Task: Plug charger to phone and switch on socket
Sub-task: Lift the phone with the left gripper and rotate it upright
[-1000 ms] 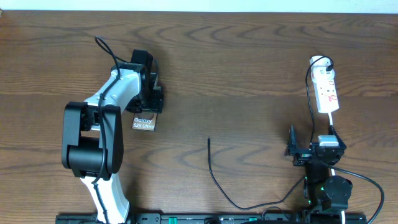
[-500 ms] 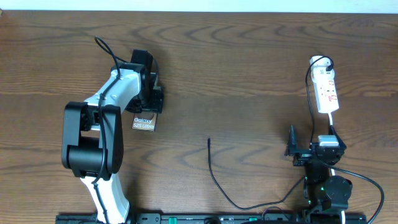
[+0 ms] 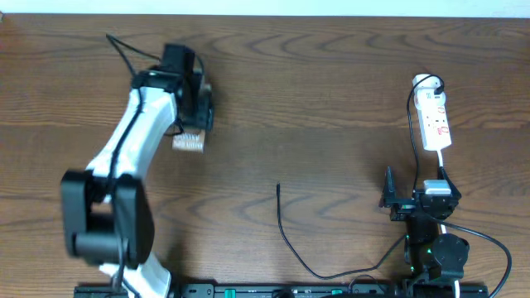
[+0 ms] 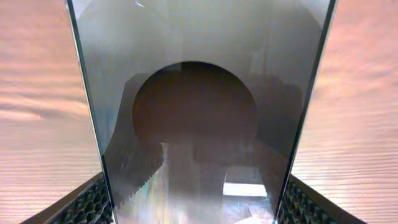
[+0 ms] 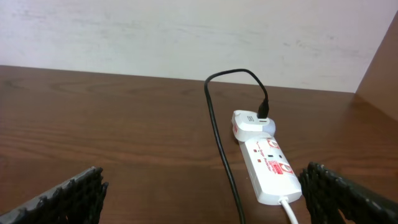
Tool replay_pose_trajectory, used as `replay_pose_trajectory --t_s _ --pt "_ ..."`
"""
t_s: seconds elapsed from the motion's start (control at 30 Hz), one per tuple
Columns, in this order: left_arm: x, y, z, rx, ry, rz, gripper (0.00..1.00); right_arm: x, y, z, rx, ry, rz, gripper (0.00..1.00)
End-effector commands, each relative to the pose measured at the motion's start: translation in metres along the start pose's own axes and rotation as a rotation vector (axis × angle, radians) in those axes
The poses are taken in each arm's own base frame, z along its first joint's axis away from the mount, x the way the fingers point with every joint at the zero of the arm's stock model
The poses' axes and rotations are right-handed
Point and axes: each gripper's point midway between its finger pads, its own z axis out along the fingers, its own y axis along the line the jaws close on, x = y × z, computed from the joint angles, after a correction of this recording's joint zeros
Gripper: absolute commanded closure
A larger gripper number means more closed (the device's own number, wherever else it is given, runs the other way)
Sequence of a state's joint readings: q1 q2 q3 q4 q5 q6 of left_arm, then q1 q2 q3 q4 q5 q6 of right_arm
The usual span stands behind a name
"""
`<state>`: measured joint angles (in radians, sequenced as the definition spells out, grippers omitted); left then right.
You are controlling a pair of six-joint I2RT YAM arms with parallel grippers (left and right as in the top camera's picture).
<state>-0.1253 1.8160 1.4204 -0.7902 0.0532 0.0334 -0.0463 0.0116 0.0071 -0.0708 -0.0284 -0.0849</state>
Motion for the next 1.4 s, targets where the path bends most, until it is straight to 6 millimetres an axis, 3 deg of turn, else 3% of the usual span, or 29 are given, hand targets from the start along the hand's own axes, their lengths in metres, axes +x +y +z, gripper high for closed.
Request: replay_pose_trajectory --t_s 0.0,0.13,0.3,0.5,0.7,0.83,1.07,1.37 --pt "-0.024 -0.004 -0.052 0.028 -0.146 -0.013 0.93 0.000 0.001 0.000 -0.001 -0.001 -0.010 0.01" --pt "-0.028 -0.029 -0.092 0.188 -0.232 -0.059 0.93 0.000 0.001 0.000 -0.001 -0.001 -0.010 0.01" --pt "-0.028 -0.049 -0.116 0.333 -0.249 -0.180 0.92 0.000 0.001 0.000 -0.001 -0.001 -0.010 0.01" --pt "-0.036 -0.067 -0.144 0.658 -0.193 -0.421 0.93 0.000 0.001 0.000 -0.001 -0.001 -0.010 0.01" --pt "-0.062 -0.059 -0.198 1.051 -0.155 -0.636 0.93 0.000 0.001 0.000 -0.001 -0.001 -0.010 0.01" --pt "-0.076 -0.042 -0.224 1.184 -0.128 -0.763 0.93 0.000 0.001 0.000 -0.001 -0.001 -0.010 0.01" --pt "-0.078 -0.028 -0.240 1.302 0.120 -1.099 0.93 0.000 0.001 0.000 -0.001 -0.001 -0.010 0.01" --pt "-0.071 -0.032 -0.249 1.349 0.346 -1.263 0.93 0.000 0.001 0.000 -0.001 -0.001 -0.010 0.01"
